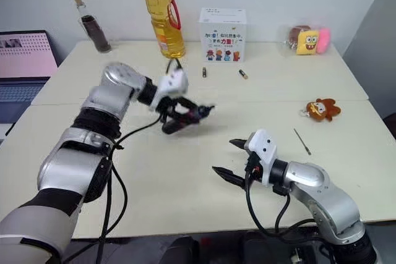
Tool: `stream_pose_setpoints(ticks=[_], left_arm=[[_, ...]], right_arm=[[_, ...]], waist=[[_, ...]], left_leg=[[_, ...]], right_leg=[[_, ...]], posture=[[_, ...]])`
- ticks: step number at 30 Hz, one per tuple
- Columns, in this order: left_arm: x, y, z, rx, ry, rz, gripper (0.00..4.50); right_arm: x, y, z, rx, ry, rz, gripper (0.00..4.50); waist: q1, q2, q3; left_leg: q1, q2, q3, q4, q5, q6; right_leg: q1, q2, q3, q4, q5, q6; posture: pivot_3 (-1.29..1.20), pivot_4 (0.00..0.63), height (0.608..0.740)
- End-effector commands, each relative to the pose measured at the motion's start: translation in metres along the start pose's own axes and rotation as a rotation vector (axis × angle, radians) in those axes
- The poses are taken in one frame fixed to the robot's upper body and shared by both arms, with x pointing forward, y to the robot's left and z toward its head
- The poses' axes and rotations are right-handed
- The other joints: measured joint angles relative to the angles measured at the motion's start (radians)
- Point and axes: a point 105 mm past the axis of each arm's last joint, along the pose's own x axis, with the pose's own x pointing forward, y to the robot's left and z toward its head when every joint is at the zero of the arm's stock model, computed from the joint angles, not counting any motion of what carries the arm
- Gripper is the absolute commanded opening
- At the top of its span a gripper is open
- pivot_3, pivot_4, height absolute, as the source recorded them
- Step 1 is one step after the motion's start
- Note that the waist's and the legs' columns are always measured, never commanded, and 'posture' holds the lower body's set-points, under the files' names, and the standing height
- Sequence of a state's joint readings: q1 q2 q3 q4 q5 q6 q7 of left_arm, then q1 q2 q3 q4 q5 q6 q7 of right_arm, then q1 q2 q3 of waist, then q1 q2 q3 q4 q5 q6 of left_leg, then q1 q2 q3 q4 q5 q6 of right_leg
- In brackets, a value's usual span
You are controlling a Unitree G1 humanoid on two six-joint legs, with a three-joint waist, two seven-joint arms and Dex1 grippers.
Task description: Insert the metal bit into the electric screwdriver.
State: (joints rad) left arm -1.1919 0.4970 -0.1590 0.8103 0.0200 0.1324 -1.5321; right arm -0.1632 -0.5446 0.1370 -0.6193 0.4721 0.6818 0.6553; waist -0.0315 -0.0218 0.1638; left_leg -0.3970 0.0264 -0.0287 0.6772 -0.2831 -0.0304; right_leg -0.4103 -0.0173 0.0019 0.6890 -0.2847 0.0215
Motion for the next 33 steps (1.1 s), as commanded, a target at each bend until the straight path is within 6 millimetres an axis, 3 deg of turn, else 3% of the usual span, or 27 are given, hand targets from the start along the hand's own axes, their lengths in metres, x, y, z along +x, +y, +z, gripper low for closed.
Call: stream_pose_setpoints(ticks=[1, 8, 11, 19, 26, 33], left_arm=[[-0.024, 0.003, 0.041, -0.089, -0.274, 0.106, 1.67], [-0.024, -0.023, 0.048, -0.302, -0.630, 0.324, 1.67], [-0.014, -0.038, 0.045, -0.323, -0.688, 0.383, 1.67], [0.016, -0.064, -0.001, -0.363, -0.587, 0.466, 1.67], [0.017, -0.078, -0.013, -0.350, -0.538, 0.450, 1.67], [0.006, -0.093, -0.029, -0.360, -0.461, 0.433, 1.67]], right_arm=[[-0.003, -0.001, 0.007, -0.031, -0.028, 0.007, 4.50], [-0.001, -0.005, 0.007, -0.032, -0.029, 0.011, 4.50], [0.001, -0.007, 0.007, -0.033, -0.030, 0.011, 4.50], [0.004, -0.016, 0.011, -0.064, -0.027, 0.006, 4.50], [0.004, -0.016, 0.011, -0.069, -0.019, 0.013, 4.50], [0.005, -0.015, 0.010, -0.064, -0.021, 0.015, 4.50]], waist=[[-0.003, 0.000, 0.000], [0.002, 0.001, 0.000], [0.012, 0.001, 0.000], [0.017, 0.001, 0.000], [0.023, 0.001, 0.000], [0.024, 0.001, 0.000]], left_leg=[[0.000, 0.001, 0.000, 0.000, 0.000, 0.000], [0.002, 0.003, -0.005, 0.001, -0.001, 0.002], [0.001, 0.003, -0.006, 0.002, -0.001, 0.002], [0.008, 0.000, -0.002, 0.001, -0.001, 0.002], [0.008, 0.000, -0.002, 0.001, -0.001, 0.002], [0.008, 0.001, -0.002, 0.000, -0.001, 0.002]], right_leg=[[0.000, 0.000, 0.000, 0.000, 0.000, 0.000], [0.000, 0.000, 0.005, 0.003, 0.000, 0.000], [0.000, -0.003, 0.005, 0.003, 0.000, 0.000], [0.005, -0.002, 0.007, 0.003, 0.000, 0.000], [0.005, -0.002, 0.007, 0.003, 0.000, 0.000], [0.005, -0.002, 0.007, 0.002, 0.000, 0.000]], posture=[[0.00, 0.150, 0.740], [0.00, 0.150, 0.740], [0.00, 0.150, 0.740], [0.00, 0.150, 0.740], [0.00, 0.150, 0.740], [0.00, 0.150, 0.740]])
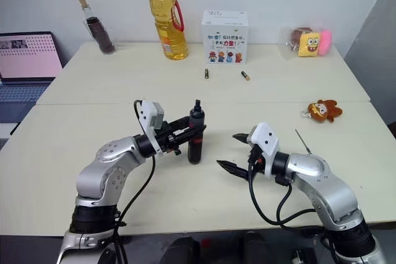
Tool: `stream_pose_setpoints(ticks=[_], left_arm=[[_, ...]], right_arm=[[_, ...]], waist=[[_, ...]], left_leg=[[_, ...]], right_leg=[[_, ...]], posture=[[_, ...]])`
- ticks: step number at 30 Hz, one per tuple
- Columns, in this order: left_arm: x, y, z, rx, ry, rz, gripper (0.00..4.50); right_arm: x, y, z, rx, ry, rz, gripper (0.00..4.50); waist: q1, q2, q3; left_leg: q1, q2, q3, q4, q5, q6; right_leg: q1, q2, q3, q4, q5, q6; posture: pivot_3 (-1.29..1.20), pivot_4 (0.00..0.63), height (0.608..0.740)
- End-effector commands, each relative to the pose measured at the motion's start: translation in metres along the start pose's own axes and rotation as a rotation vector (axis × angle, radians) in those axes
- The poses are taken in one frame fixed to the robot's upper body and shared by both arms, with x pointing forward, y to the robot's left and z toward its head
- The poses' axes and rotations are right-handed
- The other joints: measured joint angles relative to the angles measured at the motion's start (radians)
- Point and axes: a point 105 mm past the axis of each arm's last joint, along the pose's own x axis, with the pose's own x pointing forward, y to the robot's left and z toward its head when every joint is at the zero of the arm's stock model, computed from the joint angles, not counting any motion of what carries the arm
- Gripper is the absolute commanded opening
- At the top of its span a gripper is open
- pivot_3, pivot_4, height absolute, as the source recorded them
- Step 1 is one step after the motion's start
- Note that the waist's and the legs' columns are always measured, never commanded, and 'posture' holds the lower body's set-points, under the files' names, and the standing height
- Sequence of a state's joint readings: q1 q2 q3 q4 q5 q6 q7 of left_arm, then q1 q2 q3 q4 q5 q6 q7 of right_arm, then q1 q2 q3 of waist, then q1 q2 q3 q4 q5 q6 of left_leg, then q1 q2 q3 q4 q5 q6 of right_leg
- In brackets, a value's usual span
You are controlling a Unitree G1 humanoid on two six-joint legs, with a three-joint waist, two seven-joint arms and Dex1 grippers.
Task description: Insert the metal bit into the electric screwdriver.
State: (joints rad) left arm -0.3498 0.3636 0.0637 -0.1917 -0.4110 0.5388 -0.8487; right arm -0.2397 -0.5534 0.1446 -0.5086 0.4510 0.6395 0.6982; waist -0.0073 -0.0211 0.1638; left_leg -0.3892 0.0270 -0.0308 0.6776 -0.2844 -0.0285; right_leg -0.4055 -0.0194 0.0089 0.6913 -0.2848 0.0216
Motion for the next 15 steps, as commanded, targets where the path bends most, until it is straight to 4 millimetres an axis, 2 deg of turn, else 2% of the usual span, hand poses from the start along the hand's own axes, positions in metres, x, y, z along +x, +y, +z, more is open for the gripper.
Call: stream_pose_setpoints(ticks=[1, 6, 15], left_arm=[[-0.012, -0.009, 0.008, 0.047, 0.000, -0.037, 1.67], [-0.033, -0.008, -0.001, 0.052, 0.073, -0.047, 1.67], [-0.036, -0.007, 0.000, 0.070, 0.089, -0.053, 1.67]], right_arm=[[0.000, 0.003, 0.010, -0.040, -0.030, 0.012, 4.50], [0.000, 0.002, 0.010, -0.040, -0.034, 0.007, 4.50], [0.001, 0.001, 0.010, -0.040, -0.035, 0.005, 4.50]], waist=[[-0.001, 0.000, 0.000], [-0.001, 0.000, 0.000], [-0.001, 0.000, 0.000]], left_leg=[[0.000, 0.000, 0.000, 0.000, 0.000, 0.000], [0.004, 0.000, 0.003, -0.002, 0.000, 0.000], [0.005, 0.000, 0.004, -0.003, 0.000, 0.000]], right_leg=[[0.000, 0.000, 0.000, 0.000, 0.000, 0.000], [0.001, 0.000, 0.003, 0.000, 0.000, 0.000], [0.001, 0.001, 0.004, -0.001, 0.000, 0.000]], posture=[[0.00, 0.150, 0.740], [0.00, 0.150, 0.740], [0.00, 0.150, 0.740]])
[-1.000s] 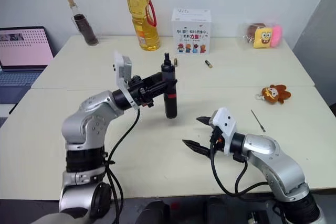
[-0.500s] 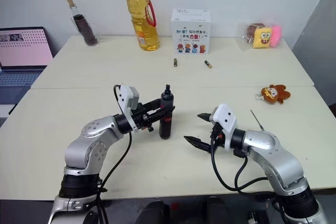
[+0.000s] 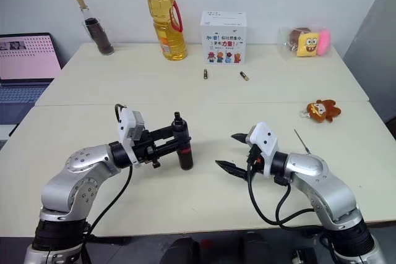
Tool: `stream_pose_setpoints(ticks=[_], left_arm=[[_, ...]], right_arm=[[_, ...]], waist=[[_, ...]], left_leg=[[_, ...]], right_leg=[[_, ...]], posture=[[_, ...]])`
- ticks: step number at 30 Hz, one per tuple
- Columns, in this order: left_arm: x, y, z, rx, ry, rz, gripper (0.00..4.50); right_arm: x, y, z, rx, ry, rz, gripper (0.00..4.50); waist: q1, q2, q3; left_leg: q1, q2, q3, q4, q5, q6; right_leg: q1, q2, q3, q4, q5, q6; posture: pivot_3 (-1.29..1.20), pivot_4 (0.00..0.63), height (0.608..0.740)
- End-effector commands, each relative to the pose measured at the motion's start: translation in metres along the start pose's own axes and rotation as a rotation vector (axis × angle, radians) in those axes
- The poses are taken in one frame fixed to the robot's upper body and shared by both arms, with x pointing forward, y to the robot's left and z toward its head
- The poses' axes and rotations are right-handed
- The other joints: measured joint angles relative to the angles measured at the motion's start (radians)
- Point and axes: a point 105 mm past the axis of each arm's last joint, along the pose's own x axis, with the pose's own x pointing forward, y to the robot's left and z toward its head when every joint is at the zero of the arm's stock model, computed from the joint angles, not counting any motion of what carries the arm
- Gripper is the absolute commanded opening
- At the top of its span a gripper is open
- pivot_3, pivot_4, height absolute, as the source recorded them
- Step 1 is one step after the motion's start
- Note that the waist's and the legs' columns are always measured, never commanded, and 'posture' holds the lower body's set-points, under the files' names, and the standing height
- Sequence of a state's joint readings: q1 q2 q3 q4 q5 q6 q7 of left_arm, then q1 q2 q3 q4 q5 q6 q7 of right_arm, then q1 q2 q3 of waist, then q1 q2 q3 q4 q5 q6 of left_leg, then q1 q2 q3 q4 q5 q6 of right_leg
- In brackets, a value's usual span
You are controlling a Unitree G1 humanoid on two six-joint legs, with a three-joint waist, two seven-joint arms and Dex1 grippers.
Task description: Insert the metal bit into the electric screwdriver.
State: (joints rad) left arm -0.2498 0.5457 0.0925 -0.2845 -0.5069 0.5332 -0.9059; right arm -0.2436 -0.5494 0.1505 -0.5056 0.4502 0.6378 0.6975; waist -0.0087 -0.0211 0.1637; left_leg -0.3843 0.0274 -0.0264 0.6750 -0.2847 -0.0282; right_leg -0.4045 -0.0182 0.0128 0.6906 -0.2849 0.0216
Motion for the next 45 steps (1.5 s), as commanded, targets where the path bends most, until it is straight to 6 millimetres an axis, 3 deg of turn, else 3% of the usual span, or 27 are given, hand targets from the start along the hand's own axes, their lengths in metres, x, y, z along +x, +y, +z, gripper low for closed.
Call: stream_pose_setpoints(ticks=[1, 8, 12, 21, 24, 30, 38, 41, 45], left_arm=[[0.001, -0.003, -0.001, 0.013, 0.019, -0.016, 1.67], [-0.003, -0.002, 0.000, 0.031, 0.031, -0.029, 1.67], [0.006, 0.001, 0.008, 0.039, 0.001, -0.038, 1.67], [0.044, 0.010, 0.058, 0.093, -0.175, -0.104, 1.67], [0.052, 0.009, 0.065, 0.079, -0.211, -0.123, 1.67], [0.062, 0.003, 0.042, 0.089, -0.184, -0.146, 1.67], [0.044, 0.002, 0.007, 0.089, -0.120, -0.119, 1.67], [0.041, 0.001, 0.002, 0.081, -0.092, -0.122, 1.67], [0.038, 0.000, 0.001, 0.082, -0.066, -0.126, 1.67]], right_arm=[[-0.001, 0.001, 0.009, -0.040, -0.032, 0.001, 4.50], [-0.004, 0.000, 0.008, -0.040, -0.025, -0.003, 4.50], [-0.004, -0.001, 0.008, -0.040, -0.024, -0.001, 4.50], [-0.007, -0.004, 0.009, -0.056, -0.009, 0.005, 4.50], [-0.008, -0.006, 0.010, -0.059, -0.006, 0.005, 4.50], [-0.011, -0.008, 0.008, -0.065, 0.009, -0.011, 4.50], [-0.032, -0.021, 0.001, -0.079, 0.094, -0.063, 4.50], [-0.043, -0.039, 0.002, -0.056, 0.126, -0.120, 4.50], [-0.069, -0.085, -0.013, -0.016, 0.279, -0.288, 4.50]], waist=[[0.000, 0.000, 0.000], [0.000, 0.000, 0.000], [0.000, 0.000, 0.000], [0.006, -0.001, 0.000], [0.005, -0.001, 0.000], [0.000, 0.000, 0.000], [0.004, 0.000, 0.000], [0.004, 0.000, 0.000], [0.001, 0.000, 0.000]], left_leg=[[0.000, 0.000, 0.000, 0.000, 0.000, 0.000], [0.000, 0.000, 0.000, 0.000, 0.000, 0.000], [0.000, 0.000, 0.000, 0.000, 0.000, 0.000], [-0.002, -0.001, 0.000, 0.000, 0.000, 0.000], [-0.002, -0.001, 0.000, 0.001, 0.000, 0.000], [-0.002, -0.001, 0.000, 0.000, 0.000, 0.001], [-0.002, -0.001, 0.000, 0.000, 0.000, 0.001], [-0.002, -0.001, 0.000, 0.000, 0.000, 0.001], [-0.001, -0.001, 0.001, 0.000, 0.000, 0.001]], right_leg=[[0.000, 0.000, 0.000, 0.000, 0.000, 0.000], [0.000, 0.000, 0.000, 0.000, 0.000, 0.000], [0.000, 0.000, 0.000, 0.000, 0.000, 0.000], [0.000, 0.000, -0.001, -0.002, 0.000, 0.000], [0.000, 0.000, 0.000, -0.002, 0.000, 0.000], [0.000, 0.001, 0.000, -0.003, 0.000, 0.000], [0.000, 0.000, 0.000, -0.003, 0.000, 0.000], [0.000, 0.000, 0.000, -0.003, 0.000, 0.000], [0.000, 0.000, 0.001, -0.003, 0.000, 0.000]], posture=[[0.00, 0.150, 0.740], [0.00, 0.150, 0.740], [0.00, 0.150, 0.740], [0.00, 0.150, 0.740], [0.00, 0.150, 0.740], [0.00, 0.150, 0.740], [0.00, 0.150, 0.740], [0.00, 0.150, 0.740], [0.00, 0.150, 0.740]])
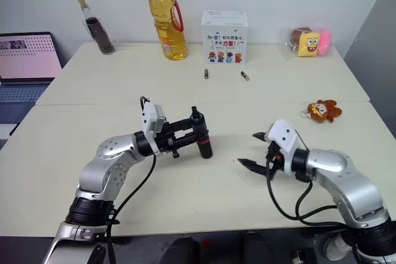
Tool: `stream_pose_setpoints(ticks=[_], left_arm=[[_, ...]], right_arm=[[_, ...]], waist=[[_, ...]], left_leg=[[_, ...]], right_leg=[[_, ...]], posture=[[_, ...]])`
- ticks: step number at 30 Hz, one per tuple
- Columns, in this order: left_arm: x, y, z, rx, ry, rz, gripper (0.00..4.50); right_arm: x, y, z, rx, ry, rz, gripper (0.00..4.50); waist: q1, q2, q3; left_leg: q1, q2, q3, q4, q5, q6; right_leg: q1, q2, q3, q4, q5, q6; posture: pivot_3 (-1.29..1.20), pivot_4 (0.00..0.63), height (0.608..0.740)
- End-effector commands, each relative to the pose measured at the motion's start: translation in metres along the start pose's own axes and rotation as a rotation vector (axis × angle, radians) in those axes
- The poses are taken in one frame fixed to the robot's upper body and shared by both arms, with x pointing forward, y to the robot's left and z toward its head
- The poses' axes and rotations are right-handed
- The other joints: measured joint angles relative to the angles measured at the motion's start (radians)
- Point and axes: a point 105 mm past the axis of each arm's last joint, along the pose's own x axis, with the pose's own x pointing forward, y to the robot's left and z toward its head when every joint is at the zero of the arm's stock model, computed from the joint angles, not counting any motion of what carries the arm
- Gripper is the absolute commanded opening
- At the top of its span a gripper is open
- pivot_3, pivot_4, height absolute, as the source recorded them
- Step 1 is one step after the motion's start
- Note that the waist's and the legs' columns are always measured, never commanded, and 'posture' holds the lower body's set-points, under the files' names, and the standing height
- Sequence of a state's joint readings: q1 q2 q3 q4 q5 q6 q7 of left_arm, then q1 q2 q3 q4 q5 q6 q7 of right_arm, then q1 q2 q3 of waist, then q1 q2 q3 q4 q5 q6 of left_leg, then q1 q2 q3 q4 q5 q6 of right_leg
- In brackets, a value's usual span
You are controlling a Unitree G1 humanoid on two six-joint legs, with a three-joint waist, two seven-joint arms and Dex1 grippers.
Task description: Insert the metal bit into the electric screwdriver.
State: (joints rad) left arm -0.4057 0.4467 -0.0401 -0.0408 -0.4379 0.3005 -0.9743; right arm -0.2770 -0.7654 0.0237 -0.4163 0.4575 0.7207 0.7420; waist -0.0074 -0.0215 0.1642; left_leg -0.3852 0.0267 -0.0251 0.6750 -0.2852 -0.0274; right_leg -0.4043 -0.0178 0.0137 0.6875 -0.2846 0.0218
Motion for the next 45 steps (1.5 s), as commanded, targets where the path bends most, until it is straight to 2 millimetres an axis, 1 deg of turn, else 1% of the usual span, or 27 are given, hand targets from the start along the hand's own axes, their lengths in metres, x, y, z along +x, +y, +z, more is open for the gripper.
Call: stream_pose_setpoints(ticks=[1, 5, 6, 8, 9, 12, 14, 16, 20, 23, 27, 31, 34, 40, 44, 45], left_arm=[[-0.004, -0.003, -0.001, 0.008, 0.027, -0.014, 1.67], [-0.001, -0.002, -0.001, 0.009, 0.023, -0.006, 1.67], [-0.001, -0.002, -0.001, 0.009, 0.023, -0.005, 1.67], [0.001, -0.002, -0.001, 0.011, 0.022, -0.007, 1.67], [0.002, -0.003, -0.001, 0.012, 0.022, -0.008, 1.67], [0.004, -0.002, 0.000, 0.015, 0.021, -0.014, 1.67], [0.005, -0.001, 0.002, 0.016, 0.016, -0.012, 1.67], [0.006, 0.000, 0.003, 0.012, 0.013, -0.011, 1.67], [0.006, -0.001, 0.001, 0.014, 0.021, -0.017, 1.67], [0.006, -0.002, 0.000, 0.012, 0.022, -0.018, 1.67], [0.008, -0.003, -0.001, 0.008, 0.021, -0.017, 1.67], [0.007, -0.005, -0.003, 0.000, 0.026, -0.015, 1.67], [0.006, -0.005, -0.005, -0.003, 0.030, -0.010, 1.67], [0.005, -0.007, -0.006, -0.015, 0.025, 0.011, 1.67], [0.003, -0.008, -0.007, -0.021, 0.024, 0.023, 1.67], [0.002, -0.008, -0.007, -0.022, 0.024, 0.027, 1.66]], right_arm=[[-0.017, -0.042, -0.009, 0.021, 0.093, -0.136, 4.50], [-0.021, -0.067, -0.017, 0.042, 0.210, -0.161, 4.50], [-0.021, -0.071, -0.018, 0.052, 0.222, -0.165, 4.50], [-0.018, -0.086, -0.021, 0.115, 0.246, -0.203, 4.50], [-0.017, -0.090, -0.022, 0.136, 0.256, -0.211, 4.50], [-0.016, -0.099, -0.029, 0.169, 0.304, -0.223, 4.50], [-0.020, -0.103, -0.043, 0.249, 0.384, -0.222, 4.50], [-0.024, -0.106, -0.051, 0.303, 0.444, -0.226, 4.50], [-0.031, -0.117, -0.056, 0.365, 0.521, -0.286, 4.50], [-0.032, -0.121, -0.055, 0.388, 0.566, -0.299, 4.50], [-0.029, -0.128, -0.055, 0.413, 0.592, -0.308, 4.50], [-0.025, -0.132, -0.063, 0.460, 0.647, -0.295, 4.50], [-0.023, -0.134, -0.067, 0.459, 0.692, -0.287, 4.50], [-0.012, -0.131, -0.065, 0.442, 0.733, -0.222, 4.50], [-0.008, -0.127, -0.065, 0.483, 0.733, -0.191, 4.50], [-0.007, -0.127, -0.064, 0.488, 0.729, -0.190, 4.31]], waist=[[0.001, 0.000, 0.000], [-0.002, 0.000, 0.000], [-0.005, 0.000, 0.000], [-0.006, 0.000, 0.000], [-0.009, 0.000, 0.000], [-0.010, 0.001, 0.000], [-0.010, 0.001, 0.000], [-0.009, 0.001, 0.000], [-0.010, 0.001, 0.000], [-0.011, 0.001, 0.000], [-0.015, 0.001, 0.000], [-0.019, 0.001, 0.000], [-0.020, 0.001, 0.000], [-0.021, 0.002, -0.001], [-0.021, 0.002, -0.002], [-0.022, 0.002, -0.002]], left_leg=[[0.000, 0.000, 0.000, 0.000, 0.000, 0.000], [0.000, 0.000, 0.001, -0.001, 0.000, 0.000], [0.001, 0.000, 0.001, -0.002, 0.000, 0.000], [0.001, 0.000, 0.001, -0.003, 0.000, 0.000], [0.001, 0.000, 0.001, -0.003, 0.000, 0.000], [0.001, 0.000, 0.001, -0.004, 0.000, 0.000], [0.001, 0.000, 0.001, -0.006, 0.000, 0.000], [0.001, 0.000, 0.002, -0.007, 0.000, 0.000], [0.001, 0.001, 0.002, -0.008, 0.000, 0.000], [0.001, 0.001, 0.002, -0.009, 0.000, 0.000], [0.001, 0.001, 0.002, -0.010, 0.000, 0.000], [0.001, 0.001, 0.002, -0.010, 0.000, 0.000], [0.002, 0.001, 0.003, -0.010, 0.000, 0.000], [0.003, 0.001, 0.003, -0.009, 0.000, 0.000], [0.003, 0.001, 0.003, -0.009, 0.000, 0.000], [0.003, 0.001, 0.003, -0.009, 0.000, 0.000]], right_leg=[[0.000, 0.000, 0.000, 0.000, 0.000, 0.000], [0.000, 0.000, 0.001, -0.001, 0.000, 0.000], [0.000, 0.000, 0.001, -0.001, 0.000, 0.000], [0.000, 0.000, 0.001, -0.001, 0.000, 0.000], [0.000, 0.000, 0.001, -0.002, 0.000, 0.000], [0.000, 0.000, 0.001, -0.002, 0.000, 0.000], [0.000, 0.000, 0.001, -0.005, 0.000, 0.000], [0.000, -0.001, 0.001, -0.006, 0.000, 0.000], [0.000, -0.002, 0.001, -0.006, 0.000, 0.000], [-0.001, -0.002, 0.001, -0.006, 0.000, 0.000], [-0.001, -0.002, 0.001, -0.007, 0.000, 0.000], [-0.001, -0.002, 0.001, -0.006, 0.000, 0.000], [-0.001, -0.002, 0.001, -0.006, 0.000, 0.000], [0.000, -0.002, 0.002, -0.006, 0.000, 0.000], [0.000, -0.002, 0.002, -0.006, 0.000, 0.000], [0.000, -0.002, 0.002, -0.006, 0.000, 0.000]], posture=[[0.00, 0.150, 0.740], [0.00, 0.150, 0.740], [0.00, 0.150, 0.740], [0.00, 0.150, 0.740], [0.00, 0.150, 0.740], [0.00, 0.150, 0.740], [0.00, 0.150, 0.740], [0.00, 0.150, 0.740], [0.00, 0.150, 0.740], [0.00, 0.150, 0.740], [0.00, 0.150, 0.740], [0.00, 0.150, 0.740], [0.00, 0.150, 0.740], [0.00, 0.150, 0.740], [0.00, 0.150, 0.740], [0.00, 0.150, 0.740]])
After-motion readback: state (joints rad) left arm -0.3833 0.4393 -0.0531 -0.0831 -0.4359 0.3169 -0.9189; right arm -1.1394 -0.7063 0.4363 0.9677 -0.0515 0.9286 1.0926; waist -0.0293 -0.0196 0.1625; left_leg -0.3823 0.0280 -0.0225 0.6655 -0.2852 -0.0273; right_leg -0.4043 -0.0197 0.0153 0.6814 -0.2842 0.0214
